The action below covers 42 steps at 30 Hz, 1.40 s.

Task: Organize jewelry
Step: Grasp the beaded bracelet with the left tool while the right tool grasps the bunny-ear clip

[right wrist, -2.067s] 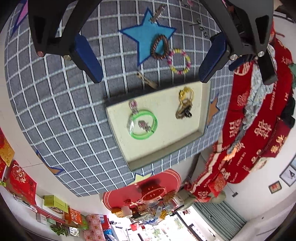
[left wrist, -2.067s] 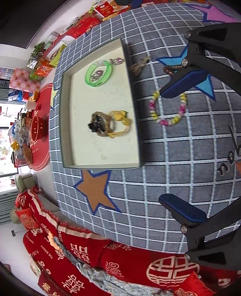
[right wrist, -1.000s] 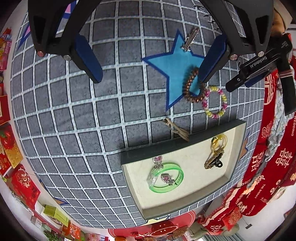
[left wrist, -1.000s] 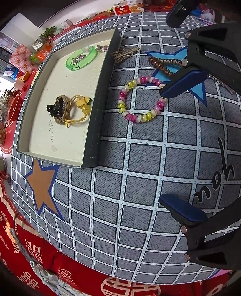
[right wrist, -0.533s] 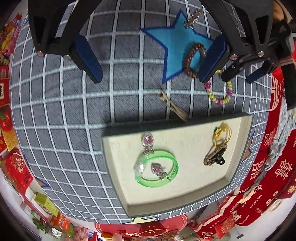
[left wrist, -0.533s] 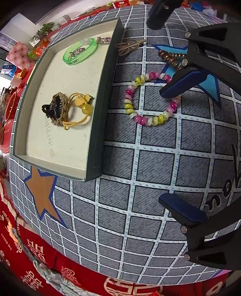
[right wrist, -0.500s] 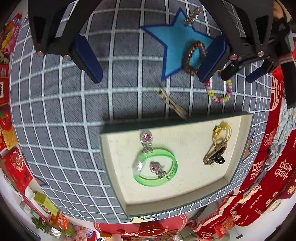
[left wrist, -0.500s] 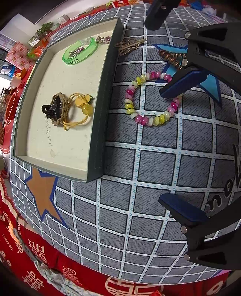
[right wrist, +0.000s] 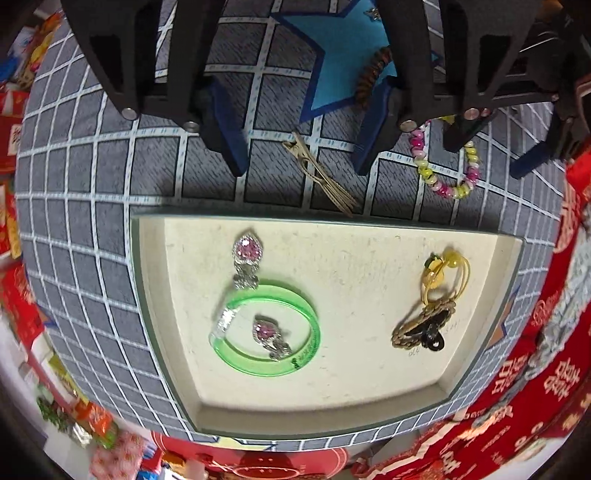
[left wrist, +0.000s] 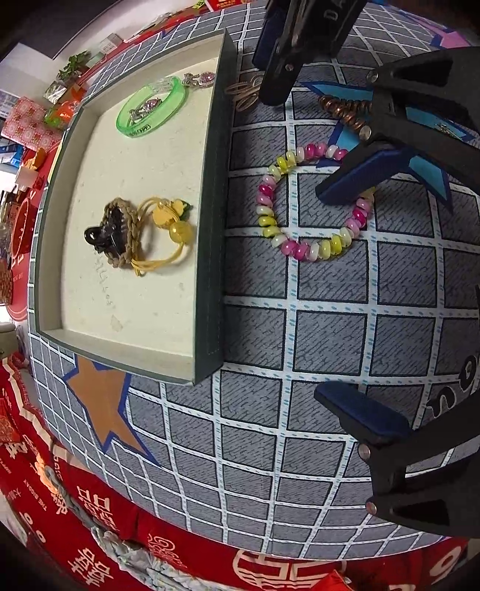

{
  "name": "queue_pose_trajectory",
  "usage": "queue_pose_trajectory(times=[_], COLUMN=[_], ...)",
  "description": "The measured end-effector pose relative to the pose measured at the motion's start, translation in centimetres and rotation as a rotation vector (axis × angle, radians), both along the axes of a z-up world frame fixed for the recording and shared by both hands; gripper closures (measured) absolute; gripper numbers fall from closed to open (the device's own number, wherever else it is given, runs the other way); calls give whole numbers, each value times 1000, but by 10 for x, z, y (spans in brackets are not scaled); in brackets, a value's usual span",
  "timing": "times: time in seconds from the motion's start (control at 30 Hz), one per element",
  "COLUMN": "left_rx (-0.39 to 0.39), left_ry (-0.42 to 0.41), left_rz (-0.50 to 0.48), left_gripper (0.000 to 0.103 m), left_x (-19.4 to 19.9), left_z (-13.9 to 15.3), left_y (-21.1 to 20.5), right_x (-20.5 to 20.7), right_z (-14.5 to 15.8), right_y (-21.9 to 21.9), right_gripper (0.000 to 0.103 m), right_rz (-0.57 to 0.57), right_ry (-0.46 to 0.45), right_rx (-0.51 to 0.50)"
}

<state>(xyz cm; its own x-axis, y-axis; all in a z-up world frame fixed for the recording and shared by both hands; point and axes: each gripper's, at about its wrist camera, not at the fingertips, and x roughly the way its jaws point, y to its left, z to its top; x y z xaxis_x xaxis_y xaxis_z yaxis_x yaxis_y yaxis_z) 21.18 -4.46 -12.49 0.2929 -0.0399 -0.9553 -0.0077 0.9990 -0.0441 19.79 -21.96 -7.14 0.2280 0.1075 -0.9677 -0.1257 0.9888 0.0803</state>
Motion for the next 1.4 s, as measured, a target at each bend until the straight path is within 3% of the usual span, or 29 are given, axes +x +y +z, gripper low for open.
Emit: queue_pose_trajectory(times=[0.23, 0.3, 0.57, 0.63, 0.73, 0.8, 0.87, 1.1, 1.4], left_rx=[0, -3, -12, -15, -19, -21, -35, -104, -133], left_ry=[-9, -12, -15, -19, -25, -38, -37, -37, -61], left_rz=[-35, -49, -90, -105, -133, -155, -178, -168, -151], left_gripper=[8, 13, 20, 25, 38, 68, 80, 80, 80], left_x=[2, 0, -10, -13, -19, -22, -25, -36, -59], left_z=[11, 16, 25, 27, 30, 34, 37, 45, 60], left_y=[-13, -17, -33, -35, -39, -44, -48, -34, -1], right_x=[1, 1, -21, -27, -41, -49, -57, -70, -72], right_z=[1, 1, 12, 16, 20, 21, 22, 22, 32], right_y=[12, 11, -16, -24, -41, -47, -54, -64, -58], right_gripper=[78, 91, 96, 96, 96, 96, 96, 96, 96], right_rz=[41, 37, -29, -55, -101, -128, -150, -184, -197], right_ry=[-12, -11, -19, -16, -6, 0, 7, 10, -4], right_rx=[-50, -31, 58, 85, 134, 163, 187, 209, 237])
